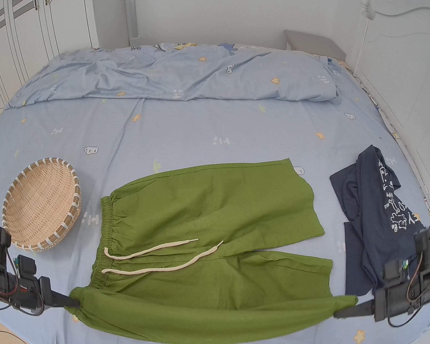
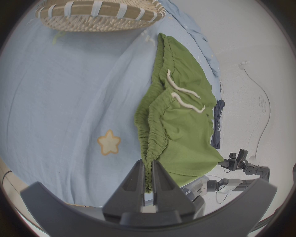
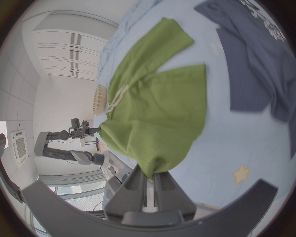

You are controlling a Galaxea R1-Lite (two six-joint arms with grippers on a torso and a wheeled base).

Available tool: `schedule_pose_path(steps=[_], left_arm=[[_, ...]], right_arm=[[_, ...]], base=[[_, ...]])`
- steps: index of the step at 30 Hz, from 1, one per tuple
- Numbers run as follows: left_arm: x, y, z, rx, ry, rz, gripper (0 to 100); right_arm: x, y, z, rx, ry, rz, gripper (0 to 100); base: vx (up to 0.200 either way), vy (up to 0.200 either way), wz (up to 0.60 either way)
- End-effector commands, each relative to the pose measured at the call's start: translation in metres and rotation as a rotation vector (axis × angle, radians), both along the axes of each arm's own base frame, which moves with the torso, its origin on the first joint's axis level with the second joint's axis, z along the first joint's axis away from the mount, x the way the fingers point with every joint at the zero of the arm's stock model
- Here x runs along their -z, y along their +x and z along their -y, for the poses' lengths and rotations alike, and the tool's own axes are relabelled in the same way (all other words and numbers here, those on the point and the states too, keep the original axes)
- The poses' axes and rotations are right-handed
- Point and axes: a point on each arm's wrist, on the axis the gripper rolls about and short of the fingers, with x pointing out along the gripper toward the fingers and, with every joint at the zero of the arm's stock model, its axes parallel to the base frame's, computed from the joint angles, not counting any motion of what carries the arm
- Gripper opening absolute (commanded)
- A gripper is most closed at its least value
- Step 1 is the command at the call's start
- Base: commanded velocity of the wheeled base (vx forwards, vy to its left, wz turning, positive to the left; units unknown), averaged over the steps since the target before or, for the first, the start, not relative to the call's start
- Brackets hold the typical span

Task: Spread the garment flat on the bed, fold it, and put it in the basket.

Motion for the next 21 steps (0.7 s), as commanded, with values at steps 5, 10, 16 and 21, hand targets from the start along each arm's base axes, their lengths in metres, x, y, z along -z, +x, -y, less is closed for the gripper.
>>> schedule_pose_path(steps=[5, 10, 16, 21], left_arm=[[-0.084, 0.046, 0.006, 0.007, -0.027, 0.159, 0], [-0.094, 0.082, 0.000, -0.013, -0.039, 0.166, 0], [-0.099, 0.112, -0.005, -0.014, -0.040, 0.178, 0], [-0.099, 0.137, -0.008, -0.013, -0.038, 0.183, 0]], right_arm=[[-0.095, 0.050, -0.012, 0.005, 0.051, 0.204, 0], [-0.114, 0.087, -0.020, 0.011, 0.060, 0.257, 0], [-0.120, 0.124, -0.030, 0.046, 0.022, 0.279, 0], [-0.124, 0.151, -0.034, 0.056, 0.025, 0.315, 0]], base=[[0.000, 0.000, 0.00], [0.000, 0.000, 0.00], [0.000, 0.000, 0.00], [0.000, 0.000, 0.00]])
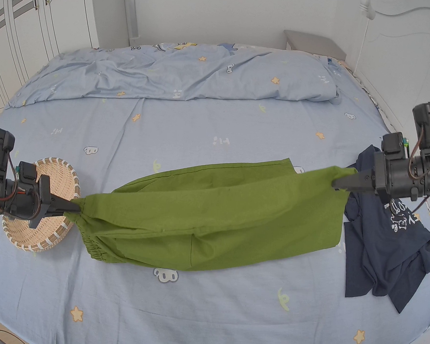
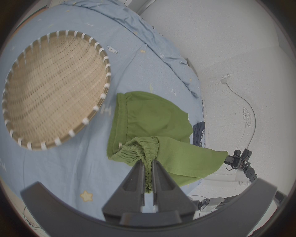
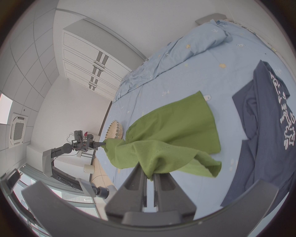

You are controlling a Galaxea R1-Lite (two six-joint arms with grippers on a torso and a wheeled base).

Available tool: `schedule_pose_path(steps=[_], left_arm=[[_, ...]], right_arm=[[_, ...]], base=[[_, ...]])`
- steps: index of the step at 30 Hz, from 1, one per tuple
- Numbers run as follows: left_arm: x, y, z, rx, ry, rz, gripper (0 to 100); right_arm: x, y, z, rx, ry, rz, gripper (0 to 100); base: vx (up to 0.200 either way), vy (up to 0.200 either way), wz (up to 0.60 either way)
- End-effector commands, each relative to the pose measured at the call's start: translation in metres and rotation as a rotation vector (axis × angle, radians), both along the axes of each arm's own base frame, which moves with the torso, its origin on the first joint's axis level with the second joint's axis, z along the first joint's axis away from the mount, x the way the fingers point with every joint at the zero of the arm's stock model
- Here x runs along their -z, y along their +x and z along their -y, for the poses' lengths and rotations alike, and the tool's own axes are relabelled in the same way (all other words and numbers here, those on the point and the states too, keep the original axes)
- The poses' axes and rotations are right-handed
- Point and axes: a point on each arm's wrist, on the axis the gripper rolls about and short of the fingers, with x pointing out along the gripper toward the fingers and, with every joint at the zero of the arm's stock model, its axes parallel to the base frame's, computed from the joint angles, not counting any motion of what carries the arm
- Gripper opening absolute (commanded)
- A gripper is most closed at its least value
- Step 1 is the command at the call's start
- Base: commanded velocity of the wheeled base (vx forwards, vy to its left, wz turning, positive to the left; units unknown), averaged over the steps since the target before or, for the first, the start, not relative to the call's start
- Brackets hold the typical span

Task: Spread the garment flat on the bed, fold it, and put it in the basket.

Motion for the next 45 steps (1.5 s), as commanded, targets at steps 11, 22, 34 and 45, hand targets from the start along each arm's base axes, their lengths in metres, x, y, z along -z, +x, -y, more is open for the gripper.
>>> schedule_pose_path(steps=[11, 22, 34, 45], left_arm=[[0.014, 0.071, -0.012, -0.002, -0.004, -0.028, 0], [0.011, 0.094, -0.011, 0.012, -0.001, -0.005, 0], [0.023, 0.107, -0.010, 0.021, -0.003, -0.029, 0], [0.024, 0.107, -0.015, 0.004, 0.001, -0.029, 0]], right_arm=[[0.003, 0.096, -0.004, 0.063, 0.010, 0.076, 0], [0.022, 0.126, 0.000, 0.088, 0.008, 0.072, 0], [0.040, 0.146, 0.004, 0.103, 0.003, 0.057, 0], [0.055, 0.160, -0.007, 0.085, 0.011, 0.082, 0]], base=[[0.000, 0.000, 0.00], [0.000, 0.000, 0.00], [0.000, 0.000, 0.00], [0.000, 0.000, 0.00]])
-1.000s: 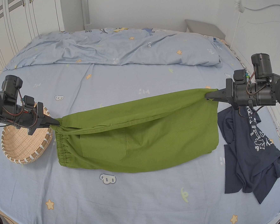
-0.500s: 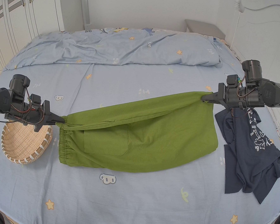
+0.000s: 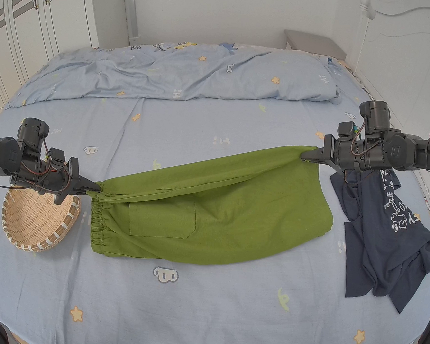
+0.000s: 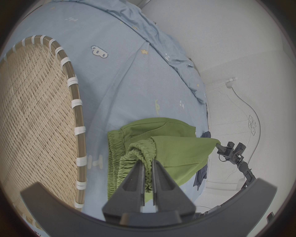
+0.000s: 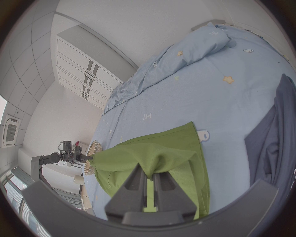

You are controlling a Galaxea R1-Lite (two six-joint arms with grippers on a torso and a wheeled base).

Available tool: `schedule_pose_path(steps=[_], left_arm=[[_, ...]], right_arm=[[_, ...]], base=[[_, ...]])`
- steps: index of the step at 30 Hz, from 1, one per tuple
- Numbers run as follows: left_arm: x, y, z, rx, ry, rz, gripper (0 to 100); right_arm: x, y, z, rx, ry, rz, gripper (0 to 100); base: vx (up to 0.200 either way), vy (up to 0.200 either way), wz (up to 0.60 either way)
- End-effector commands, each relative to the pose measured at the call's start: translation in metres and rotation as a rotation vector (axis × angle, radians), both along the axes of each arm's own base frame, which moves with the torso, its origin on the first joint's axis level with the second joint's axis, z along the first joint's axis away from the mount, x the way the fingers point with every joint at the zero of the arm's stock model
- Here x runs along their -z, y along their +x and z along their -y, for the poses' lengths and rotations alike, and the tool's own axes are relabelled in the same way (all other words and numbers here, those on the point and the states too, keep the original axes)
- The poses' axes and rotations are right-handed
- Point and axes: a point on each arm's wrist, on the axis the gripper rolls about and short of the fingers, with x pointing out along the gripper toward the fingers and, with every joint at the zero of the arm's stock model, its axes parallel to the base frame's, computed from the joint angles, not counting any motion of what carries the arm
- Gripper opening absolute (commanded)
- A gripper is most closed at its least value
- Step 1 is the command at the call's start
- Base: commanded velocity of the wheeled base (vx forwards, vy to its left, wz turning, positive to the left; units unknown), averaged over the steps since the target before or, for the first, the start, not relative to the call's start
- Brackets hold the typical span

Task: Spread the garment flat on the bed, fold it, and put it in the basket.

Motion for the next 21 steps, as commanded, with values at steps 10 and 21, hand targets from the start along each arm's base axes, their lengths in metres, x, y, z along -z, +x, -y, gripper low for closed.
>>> schedule_pose_path(steps=[10, 21], left_arm=[[0.005, 0.003, -0.001, -0.002, -0.001, -0.011, 0], [0.005, 0.008, 0.002, 0.010, -0.001, -0.006, 100]], right_arm=[[0.014, 0.010, -0.011, -0.018, 0.005, -0.003, 0], [0.027, 0.018, -0.023, -0.042, 0.003, -0.027, 100]], base=[[0.000, 0.000, 0.00], [0.000, 0.000, 0.00]])
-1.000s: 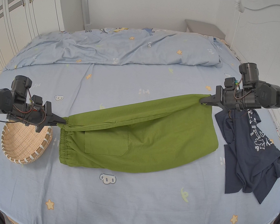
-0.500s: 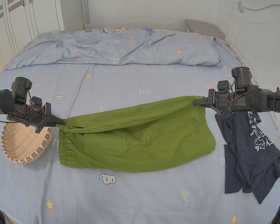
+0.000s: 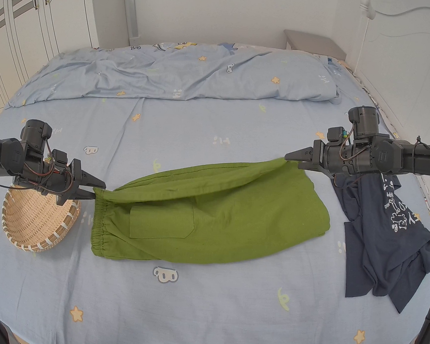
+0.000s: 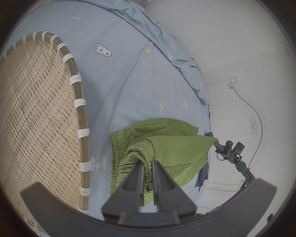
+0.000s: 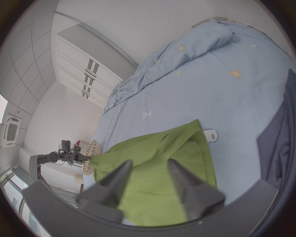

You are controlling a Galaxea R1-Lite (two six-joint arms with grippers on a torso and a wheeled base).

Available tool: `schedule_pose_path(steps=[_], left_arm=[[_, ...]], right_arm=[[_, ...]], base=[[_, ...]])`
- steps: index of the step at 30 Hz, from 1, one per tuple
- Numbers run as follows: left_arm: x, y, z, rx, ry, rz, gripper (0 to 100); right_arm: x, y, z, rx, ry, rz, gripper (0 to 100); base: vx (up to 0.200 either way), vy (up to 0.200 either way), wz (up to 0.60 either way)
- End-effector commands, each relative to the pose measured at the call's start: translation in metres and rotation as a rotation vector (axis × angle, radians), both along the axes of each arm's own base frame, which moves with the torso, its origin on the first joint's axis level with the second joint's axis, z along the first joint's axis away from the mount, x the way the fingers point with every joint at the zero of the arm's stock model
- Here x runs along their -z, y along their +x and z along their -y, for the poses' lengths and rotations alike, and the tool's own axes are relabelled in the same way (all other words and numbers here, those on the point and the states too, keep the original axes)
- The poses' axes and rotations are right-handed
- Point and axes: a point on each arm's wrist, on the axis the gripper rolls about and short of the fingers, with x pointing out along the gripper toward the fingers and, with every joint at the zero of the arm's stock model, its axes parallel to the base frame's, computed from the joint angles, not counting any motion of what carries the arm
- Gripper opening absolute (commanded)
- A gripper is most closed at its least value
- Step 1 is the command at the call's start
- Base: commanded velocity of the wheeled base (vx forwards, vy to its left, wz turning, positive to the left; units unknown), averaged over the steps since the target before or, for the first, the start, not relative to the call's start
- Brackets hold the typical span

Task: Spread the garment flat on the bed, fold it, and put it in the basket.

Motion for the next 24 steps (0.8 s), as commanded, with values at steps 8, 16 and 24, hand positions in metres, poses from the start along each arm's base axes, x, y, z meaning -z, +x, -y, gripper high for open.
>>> schedule_pose_path(steps=[8, 16, 24], left_arm=[[-0.009, 0.003, 0.015, 0.029, -0.014, 0.020, 100], [-0.002, 0.022, 0.027, 0.004, -0.074, 0.030, 100], [0.010, 0.038, 0.024, -0.095, -0.057, 0.044, 100]], right_arm=[[0.009, 0.000, -0.007, -0.017, -0.006, -0.026, 100], [0.018, -0.017, -0.008, -0.028, -0.018, -0.084, 100], [0.025, -0.044, -0.003, -0.031, -0.021, -0.111, 100]], base=[[0.000, 0.000, 0.00], [0.000, 0.000, 0.00], [0.000, 0.000, 0.00]])
